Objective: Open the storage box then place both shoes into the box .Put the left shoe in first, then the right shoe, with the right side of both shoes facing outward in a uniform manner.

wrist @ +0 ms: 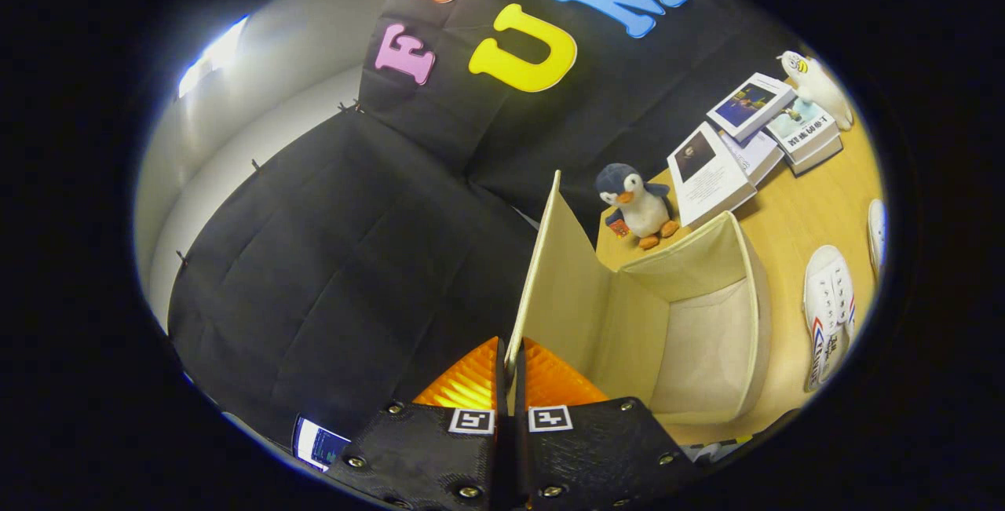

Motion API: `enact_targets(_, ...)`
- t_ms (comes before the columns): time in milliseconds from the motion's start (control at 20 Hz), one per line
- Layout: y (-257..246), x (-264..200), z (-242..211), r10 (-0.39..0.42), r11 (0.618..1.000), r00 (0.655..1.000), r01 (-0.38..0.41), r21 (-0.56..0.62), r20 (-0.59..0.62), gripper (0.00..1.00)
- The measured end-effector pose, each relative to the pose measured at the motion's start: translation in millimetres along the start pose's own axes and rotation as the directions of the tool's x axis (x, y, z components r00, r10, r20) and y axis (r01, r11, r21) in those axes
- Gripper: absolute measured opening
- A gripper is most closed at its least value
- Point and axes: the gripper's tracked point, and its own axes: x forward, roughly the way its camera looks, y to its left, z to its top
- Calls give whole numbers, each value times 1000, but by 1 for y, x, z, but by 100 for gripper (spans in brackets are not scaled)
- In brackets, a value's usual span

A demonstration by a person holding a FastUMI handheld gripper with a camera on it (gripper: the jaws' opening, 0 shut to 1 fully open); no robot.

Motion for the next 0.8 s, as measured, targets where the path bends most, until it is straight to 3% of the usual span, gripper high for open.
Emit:
enact_targets(600,46,82,-44,31,992,996,-41,-116,-84,2)
enact_targets(800,63,104,-68,54,970,989,-85,-227,-140,21)
